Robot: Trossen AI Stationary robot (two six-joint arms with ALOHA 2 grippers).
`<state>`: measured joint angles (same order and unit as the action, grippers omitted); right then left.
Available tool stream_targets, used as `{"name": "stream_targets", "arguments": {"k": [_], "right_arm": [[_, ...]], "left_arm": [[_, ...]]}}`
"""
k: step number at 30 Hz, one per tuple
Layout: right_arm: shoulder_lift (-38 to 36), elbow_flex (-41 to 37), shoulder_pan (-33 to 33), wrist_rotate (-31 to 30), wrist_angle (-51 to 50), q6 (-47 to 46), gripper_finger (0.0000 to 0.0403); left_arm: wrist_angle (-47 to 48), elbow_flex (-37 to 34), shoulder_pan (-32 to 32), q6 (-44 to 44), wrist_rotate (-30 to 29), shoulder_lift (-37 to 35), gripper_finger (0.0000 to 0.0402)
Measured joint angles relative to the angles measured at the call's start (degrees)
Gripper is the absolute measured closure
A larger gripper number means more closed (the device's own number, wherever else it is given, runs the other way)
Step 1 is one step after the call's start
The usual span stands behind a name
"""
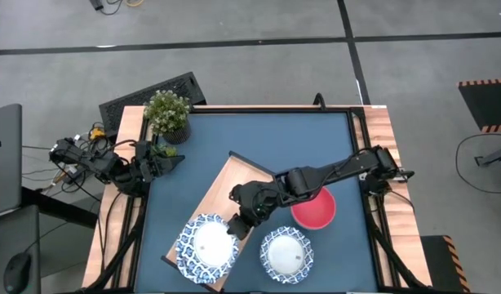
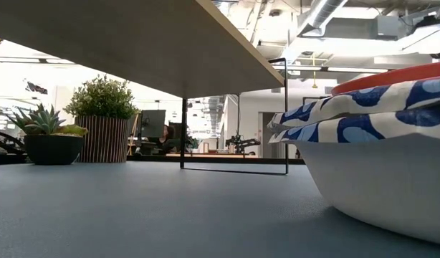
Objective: Place and stack bowls onto a shelf
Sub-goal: Stack the white bowl on top of the other white bowl on the shelf
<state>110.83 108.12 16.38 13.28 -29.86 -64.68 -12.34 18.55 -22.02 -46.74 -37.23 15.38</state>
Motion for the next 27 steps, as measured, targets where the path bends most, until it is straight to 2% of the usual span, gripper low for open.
{"name": "stream_targets", "arguments": {"k": [4,16,19,23,27], "right_arm": [[0.0,0.0,-1.1,3.4,0.2,-0.9,0.0310],[0.0,0.0,-2.0,4.0,-1.3,0.7,0.0310],[0.0,0.0,-2.1,5.7,-0.9,1.3,0.0308],[0.0,0.0,-1.8,7.9,-0.9,1.9,0.0285],[0.0,0.0,-1.9,8.0,-0.9,1.8,0.0237]], "left_arm": [[0.0,0.0,0.0,0.0,0.0,0.0,0.0281],[0.0,0.0,0.0,0.5,-0.1,0.0,0.0281],[0.0,0.0,0.0,0.6,-0.8,0.0,0.0281],[0.0,0.0,0.0,0.6,-0.9,0.0,0.0281],[0.0,0.0,0.0,1.6,-0.9,0.0,0.0281]]}}
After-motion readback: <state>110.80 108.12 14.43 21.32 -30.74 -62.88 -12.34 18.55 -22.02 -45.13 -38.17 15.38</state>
